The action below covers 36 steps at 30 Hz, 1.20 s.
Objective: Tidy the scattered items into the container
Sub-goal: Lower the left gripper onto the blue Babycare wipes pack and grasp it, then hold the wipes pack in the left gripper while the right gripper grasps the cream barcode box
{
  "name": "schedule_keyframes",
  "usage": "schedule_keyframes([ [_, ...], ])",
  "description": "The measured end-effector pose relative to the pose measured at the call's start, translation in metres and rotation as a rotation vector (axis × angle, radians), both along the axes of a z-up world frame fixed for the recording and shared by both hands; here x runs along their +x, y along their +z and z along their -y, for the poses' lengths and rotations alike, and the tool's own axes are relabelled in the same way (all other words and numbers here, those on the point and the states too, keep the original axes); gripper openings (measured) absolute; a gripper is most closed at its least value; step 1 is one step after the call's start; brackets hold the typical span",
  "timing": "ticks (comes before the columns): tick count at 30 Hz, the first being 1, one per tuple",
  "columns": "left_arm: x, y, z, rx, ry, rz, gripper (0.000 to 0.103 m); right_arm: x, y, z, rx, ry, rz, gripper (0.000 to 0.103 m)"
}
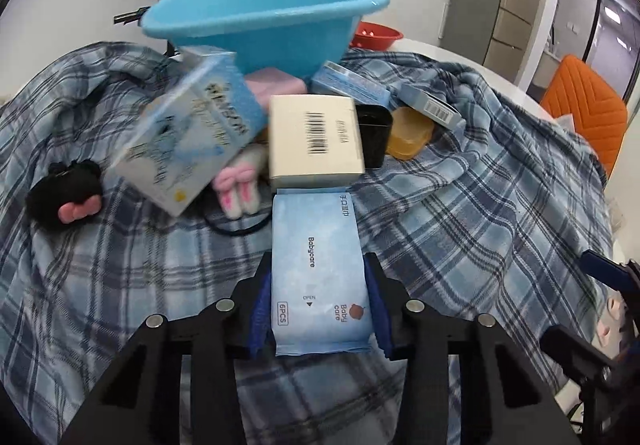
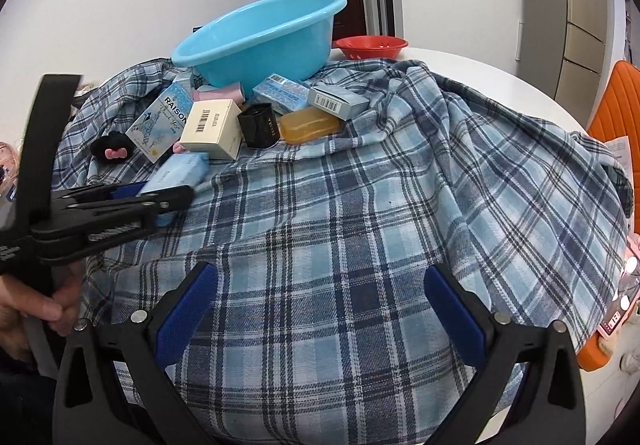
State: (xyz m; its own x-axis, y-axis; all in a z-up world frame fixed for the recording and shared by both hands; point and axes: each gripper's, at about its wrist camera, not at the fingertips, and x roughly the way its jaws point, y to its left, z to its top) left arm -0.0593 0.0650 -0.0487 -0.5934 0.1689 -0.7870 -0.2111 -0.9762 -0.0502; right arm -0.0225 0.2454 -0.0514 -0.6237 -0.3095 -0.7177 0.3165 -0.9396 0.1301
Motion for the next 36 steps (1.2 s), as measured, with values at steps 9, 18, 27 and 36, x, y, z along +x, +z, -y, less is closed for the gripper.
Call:
schedule_keyframes([
  [9,0.021,0.007,0.046,0.026,0.078,0.002,0.044,-0.007,0.01,0.016,-0.007,0.049,-0.016,0.103],
  [18,0.028,0.008,0.059,0.044,0.101,-0.005,0.044,-0.036,0.029,0.049,-0.057,0.093,-0.035,0.103],
  [27,0.024,0.01,0.068,0.082,0.142,-0.005,0.044,-0.077,0.026,0.101,0.005,0.168,0.0,0.103],
  [36,0.023,0.011,0.073,0.057,0.159,-0.023,0.044,-0.11,0.01,0.135,-0.004,0.188,0.051,0.103],
])
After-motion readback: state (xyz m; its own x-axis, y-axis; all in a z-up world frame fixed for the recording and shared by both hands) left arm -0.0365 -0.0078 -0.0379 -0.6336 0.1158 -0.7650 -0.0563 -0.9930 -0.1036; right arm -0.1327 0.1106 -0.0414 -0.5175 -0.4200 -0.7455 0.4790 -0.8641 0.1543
